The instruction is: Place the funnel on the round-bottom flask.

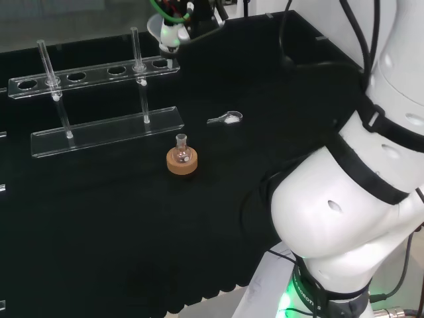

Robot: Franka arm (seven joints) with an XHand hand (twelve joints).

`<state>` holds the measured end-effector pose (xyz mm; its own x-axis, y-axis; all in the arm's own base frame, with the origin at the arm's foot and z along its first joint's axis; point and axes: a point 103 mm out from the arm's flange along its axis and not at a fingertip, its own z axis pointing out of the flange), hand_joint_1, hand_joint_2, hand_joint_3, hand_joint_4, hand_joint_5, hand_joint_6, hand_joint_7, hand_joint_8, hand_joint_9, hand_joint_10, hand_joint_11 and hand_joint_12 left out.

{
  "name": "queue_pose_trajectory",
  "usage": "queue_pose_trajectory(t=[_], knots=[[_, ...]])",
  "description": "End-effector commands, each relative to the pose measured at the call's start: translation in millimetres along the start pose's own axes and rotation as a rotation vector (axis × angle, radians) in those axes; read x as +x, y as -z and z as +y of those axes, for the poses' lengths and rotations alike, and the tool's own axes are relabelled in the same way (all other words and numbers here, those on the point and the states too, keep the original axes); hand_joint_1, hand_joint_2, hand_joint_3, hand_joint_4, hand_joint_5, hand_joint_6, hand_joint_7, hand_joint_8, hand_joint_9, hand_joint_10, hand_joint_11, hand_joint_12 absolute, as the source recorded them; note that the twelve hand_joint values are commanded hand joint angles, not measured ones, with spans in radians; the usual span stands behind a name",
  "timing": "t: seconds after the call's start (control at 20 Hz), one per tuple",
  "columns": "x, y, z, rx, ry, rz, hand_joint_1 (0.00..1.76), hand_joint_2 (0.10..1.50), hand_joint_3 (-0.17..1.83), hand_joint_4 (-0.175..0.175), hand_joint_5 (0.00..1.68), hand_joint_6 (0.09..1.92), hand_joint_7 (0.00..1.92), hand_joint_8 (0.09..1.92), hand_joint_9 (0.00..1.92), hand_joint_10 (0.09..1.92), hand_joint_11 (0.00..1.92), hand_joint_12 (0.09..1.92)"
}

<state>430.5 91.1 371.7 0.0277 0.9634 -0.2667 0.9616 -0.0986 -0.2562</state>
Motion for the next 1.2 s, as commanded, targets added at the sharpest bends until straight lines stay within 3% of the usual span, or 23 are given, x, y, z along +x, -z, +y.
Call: queue_pose_trajectory(t=[0.05,0.25,0.85,1.2], knots=[[5,-9,-25,0.021,-0.03,0.0,0.67,0.81,0.48,-0.047,0.67,0.68,0.76,0.7,1.05,0.52,0.62,1.24],[9,-19,-32,0.012,-0.027,-0.004,0.67,0.81,0.48,-0.047,0.67,0.68,0.76,0.71,1.05,0.52,0.61,1.24],[38,-63,-38,0.075,0.007,-0.019,0.68,0.81,0.48,-0.047,0.67,0.69,0.75,0.71,1.04,0.52,0.61,1.25],[41,-70,-36,0.087,0.008,-0.028,0.68,0.81,0.49,-0.047,0.67,0.69,0.75,0.72,1.04,0.52,0.61,1.25]])
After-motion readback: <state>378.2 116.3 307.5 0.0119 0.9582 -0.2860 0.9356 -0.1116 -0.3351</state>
